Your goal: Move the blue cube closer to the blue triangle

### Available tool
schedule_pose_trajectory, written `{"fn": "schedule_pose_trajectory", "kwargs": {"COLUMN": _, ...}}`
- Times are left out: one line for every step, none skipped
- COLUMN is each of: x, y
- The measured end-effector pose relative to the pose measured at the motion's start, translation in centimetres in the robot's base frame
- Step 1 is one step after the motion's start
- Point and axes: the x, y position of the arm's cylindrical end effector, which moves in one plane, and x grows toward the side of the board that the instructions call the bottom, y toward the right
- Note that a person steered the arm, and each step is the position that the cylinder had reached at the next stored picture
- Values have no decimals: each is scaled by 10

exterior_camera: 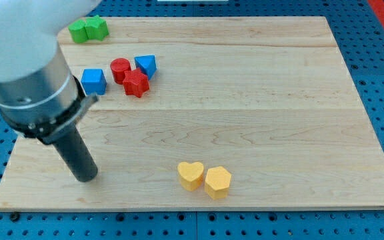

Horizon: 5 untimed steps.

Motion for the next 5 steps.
{"fn": "schedule_pose_trajectory", "kwargs": {"x": -40, "y": -3}}
{"fn": "schedule_pose_trajectory", "kwargs": {"x": -85, "y": -10}}
{"fn": "schedule_pose_trajectory", "kwargs": {"x": -129, "y": -16}}
{"fn": "schedule_pose_trajectory", "kwargs": {"x": -169, "y": -23}}
{"fn": "schedule_pose_trajectory", "kwargs": {"x": -204, "y": -31}}
